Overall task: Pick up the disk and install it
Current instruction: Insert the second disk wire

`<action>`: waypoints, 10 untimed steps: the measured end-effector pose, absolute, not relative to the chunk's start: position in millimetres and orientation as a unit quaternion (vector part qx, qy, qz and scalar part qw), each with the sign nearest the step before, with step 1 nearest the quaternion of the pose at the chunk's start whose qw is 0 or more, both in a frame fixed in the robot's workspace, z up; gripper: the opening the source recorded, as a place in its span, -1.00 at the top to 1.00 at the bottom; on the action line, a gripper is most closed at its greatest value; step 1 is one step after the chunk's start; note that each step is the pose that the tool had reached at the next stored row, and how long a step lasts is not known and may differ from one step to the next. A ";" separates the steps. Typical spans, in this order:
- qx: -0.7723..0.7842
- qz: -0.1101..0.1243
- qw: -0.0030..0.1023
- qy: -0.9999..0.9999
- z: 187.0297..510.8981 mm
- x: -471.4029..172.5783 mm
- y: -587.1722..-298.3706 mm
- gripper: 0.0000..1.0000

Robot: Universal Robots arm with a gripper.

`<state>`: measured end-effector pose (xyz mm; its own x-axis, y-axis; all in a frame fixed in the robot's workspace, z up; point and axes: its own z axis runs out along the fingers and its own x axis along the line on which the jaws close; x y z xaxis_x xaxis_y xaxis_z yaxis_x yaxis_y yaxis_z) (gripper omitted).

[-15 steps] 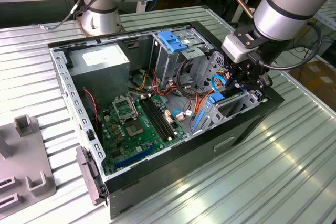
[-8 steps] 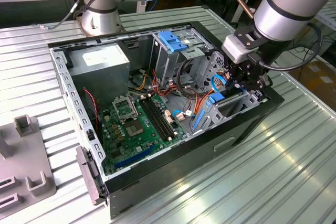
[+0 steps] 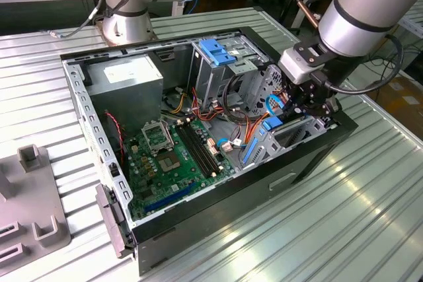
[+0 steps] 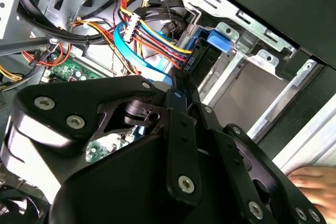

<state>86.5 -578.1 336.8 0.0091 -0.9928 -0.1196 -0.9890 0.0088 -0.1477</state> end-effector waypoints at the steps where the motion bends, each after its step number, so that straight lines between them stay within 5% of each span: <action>1: -0.704 -0.010 0.095 0.704 336.8 86.5 -578.1 0.68; 10: -0.704 -0.010 0.095 0.704 357.7 86.5 -578.1 0.53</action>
<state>86.5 -578.1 357.7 0.0092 -0.9927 -0.1199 -0.9889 0.0087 -0.1481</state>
